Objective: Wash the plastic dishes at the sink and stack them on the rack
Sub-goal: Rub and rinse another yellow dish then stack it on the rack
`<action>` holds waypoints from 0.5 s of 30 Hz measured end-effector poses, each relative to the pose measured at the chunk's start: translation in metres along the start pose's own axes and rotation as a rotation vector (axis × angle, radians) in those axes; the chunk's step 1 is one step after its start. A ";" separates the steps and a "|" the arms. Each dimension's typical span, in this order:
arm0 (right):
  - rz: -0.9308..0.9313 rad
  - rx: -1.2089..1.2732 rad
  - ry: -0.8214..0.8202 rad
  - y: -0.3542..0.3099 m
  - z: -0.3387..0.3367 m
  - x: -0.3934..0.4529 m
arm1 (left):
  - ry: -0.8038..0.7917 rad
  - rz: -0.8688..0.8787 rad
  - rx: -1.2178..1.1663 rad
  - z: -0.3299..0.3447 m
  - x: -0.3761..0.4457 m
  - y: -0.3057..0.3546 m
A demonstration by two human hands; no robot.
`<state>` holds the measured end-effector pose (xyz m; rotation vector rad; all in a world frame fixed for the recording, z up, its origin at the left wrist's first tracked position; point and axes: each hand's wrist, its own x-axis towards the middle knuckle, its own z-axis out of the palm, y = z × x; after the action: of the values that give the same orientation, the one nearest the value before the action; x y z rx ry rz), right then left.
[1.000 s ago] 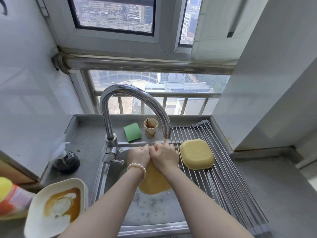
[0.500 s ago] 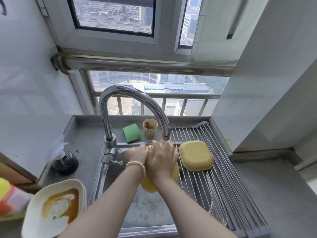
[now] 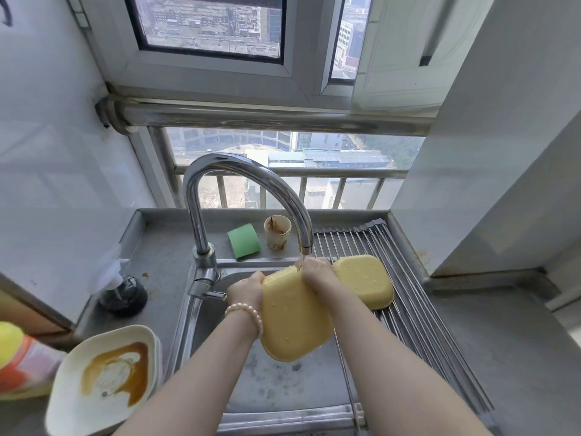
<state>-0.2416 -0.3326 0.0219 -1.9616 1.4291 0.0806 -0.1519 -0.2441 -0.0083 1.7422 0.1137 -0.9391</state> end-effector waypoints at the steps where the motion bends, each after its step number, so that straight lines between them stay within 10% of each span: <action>1: 0.003 0.025 0.010 0.004 0.001 0.001 | -0.002 -0.015 -0.009 0.000 0.001 -0.002; 7: -0.048 -0.024 0.501 0.006 0.043 -0.034 | 0.066 -0.166 -0.206 0.005 0.003 -0.002; 15: 0.010 -0.030 0.279 0.024 0.037 -0.030 | -0.013 -0.236 -0.277 0.002 0.012 -0.016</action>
<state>-0.2611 -0.2908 -0.0052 -2.0511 1.6219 -0.1743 -0.1529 -0.2440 -0.0279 1.4863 0.4289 -1.0514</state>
